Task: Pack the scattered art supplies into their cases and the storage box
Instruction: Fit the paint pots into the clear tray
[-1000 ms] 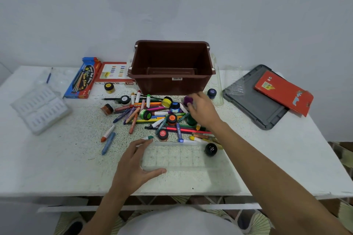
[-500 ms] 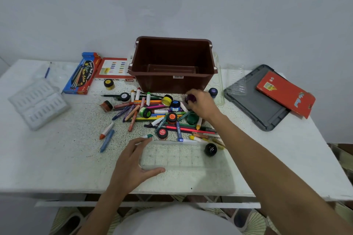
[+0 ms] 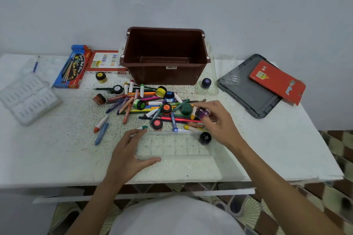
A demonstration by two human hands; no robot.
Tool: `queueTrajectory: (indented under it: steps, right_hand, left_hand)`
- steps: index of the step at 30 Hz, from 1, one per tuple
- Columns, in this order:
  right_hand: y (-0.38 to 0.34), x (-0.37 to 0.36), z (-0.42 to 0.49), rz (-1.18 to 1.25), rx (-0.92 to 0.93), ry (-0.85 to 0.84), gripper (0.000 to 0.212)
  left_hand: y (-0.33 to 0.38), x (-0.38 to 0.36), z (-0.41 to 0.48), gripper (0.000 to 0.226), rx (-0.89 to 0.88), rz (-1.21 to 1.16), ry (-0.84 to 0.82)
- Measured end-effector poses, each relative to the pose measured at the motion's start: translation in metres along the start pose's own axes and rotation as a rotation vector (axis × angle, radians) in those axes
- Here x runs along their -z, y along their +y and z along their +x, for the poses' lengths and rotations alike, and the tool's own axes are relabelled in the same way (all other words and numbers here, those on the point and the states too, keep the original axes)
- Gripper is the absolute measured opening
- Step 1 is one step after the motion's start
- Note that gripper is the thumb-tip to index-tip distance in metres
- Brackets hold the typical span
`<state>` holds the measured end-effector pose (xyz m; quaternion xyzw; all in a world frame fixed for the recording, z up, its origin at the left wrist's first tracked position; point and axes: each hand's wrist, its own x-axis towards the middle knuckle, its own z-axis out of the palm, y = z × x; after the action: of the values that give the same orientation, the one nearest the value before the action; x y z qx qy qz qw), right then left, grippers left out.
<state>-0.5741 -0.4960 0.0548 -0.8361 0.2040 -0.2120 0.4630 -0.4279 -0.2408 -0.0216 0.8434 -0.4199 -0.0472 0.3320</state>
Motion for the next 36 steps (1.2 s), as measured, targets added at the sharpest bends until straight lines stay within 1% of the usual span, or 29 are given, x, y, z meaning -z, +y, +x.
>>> queueTrajectory:
  steps: [4, 8, 10, 13, 17, 22, 27, 30, 36]
  right_hand:
    - [0.008, 0.001, -0.031, -0.053, 0.026, -0.006, 0.030]
    - [0.015, 0.000, -0.058, -0.152, 0.122, 0.014, 0.023]
    - [0.021, -0.002, -0.068, -0.199, 0.128, 0.029, 0.020]
    - [0.031, -0.005, -0.078, -0.236, 0.135, 0.005, 0.018]
    - [0.031, -0.003, -0.083, -0.243, 0.159, 0.052, 0.020]
    - [0.035, 0.002, -0.086, -0.334, 0.166, -0.040, 0.018]
    - [0.041, -0.002, -0.090, -0.414, 0.177, -0.015, 0.017]
    - [0.045, -0.003, -0.090, -0.469, 0.213, -0.042, 0.018]
    - [0.049, 0.000, -0.091, -0.470, 0.205, -0.071, 0.022]
  left_hand:
    - [0.000, 0.000, 0.000, 0.096, -0.010, 0.012, 0.001]
    - [-0.001, -0.001, -0.001, 0.097, -0.007, 0.017, 0.007]
    - [-0.001, -0.001, -0.001, 0.097, 0.000, 0.016, 0.011]
    - [-0.002, -0.002, -0.001, 0.098, -0.014, 0.038, 0.014]
    - [-0.002, -0.002, -0.002, 0.098, -0.009, 0.029, 0.014]
    - [-0.002, -0.003, -0.002, 0.098, -0.013, 0.037, 0.022]
    - [-0.001, -0.002, -0.003, 0.098, -0.008, 0.038, 0.025]
    - [-0.002, -0.002, -0.003, 0.098, -0.005, 0.029, 0.024]
    - [-0.001, -0.003, -0.002, 0.099, -0.011, 0.041, 0.029]
